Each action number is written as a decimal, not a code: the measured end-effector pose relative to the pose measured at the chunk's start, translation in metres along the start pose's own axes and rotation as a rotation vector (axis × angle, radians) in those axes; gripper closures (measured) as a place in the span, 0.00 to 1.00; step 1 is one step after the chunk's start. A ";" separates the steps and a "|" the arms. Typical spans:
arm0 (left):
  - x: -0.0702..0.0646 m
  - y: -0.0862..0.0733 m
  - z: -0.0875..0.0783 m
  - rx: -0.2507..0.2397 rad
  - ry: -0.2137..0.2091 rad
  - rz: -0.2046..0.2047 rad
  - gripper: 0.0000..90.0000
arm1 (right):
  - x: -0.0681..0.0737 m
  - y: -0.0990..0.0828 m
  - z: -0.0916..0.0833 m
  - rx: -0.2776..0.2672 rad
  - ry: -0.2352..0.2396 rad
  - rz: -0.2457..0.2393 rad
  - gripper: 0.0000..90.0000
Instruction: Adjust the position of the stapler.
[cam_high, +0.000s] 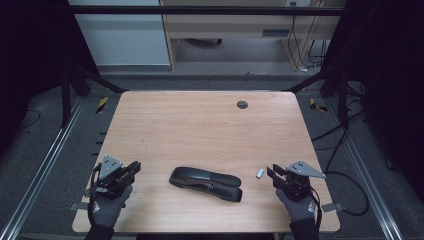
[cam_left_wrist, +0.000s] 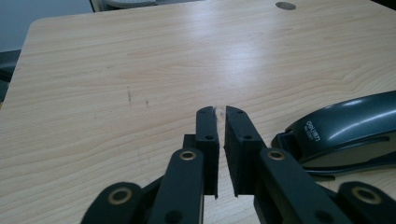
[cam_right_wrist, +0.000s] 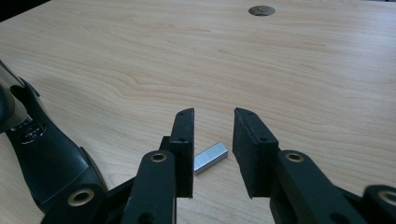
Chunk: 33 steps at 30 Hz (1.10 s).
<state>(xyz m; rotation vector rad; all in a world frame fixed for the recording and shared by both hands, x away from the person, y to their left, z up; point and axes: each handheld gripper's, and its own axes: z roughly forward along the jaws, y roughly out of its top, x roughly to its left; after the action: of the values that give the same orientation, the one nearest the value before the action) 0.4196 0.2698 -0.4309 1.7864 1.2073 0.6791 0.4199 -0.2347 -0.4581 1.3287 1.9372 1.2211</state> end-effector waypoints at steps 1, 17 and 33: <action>0.000 0.000 0.000 0.000 0.000 0.000 0.94 | 0.000 0.000 0.000 0.002 0.001 -0.003 0.77; -0.020 0.026 0.017 -0.004 -0.022 0.069 1.00 | 0.001 -0.001 0.003 0.002 -0.012 -0.014 0.71; -0.055 0.036 0.057 0.047 -0.078 0.109 1.00 | 0.005 -0.001 0.007 0.007 -0.006 -0.020 0.70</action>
<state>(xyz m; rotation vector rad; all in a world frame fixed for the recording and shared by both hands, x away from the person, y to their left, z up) 0.4603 0.1930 -0.4263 1.9117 1.0883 0.6419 0.4228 -0.2278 -0.4615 1.3114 1.9481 1.2002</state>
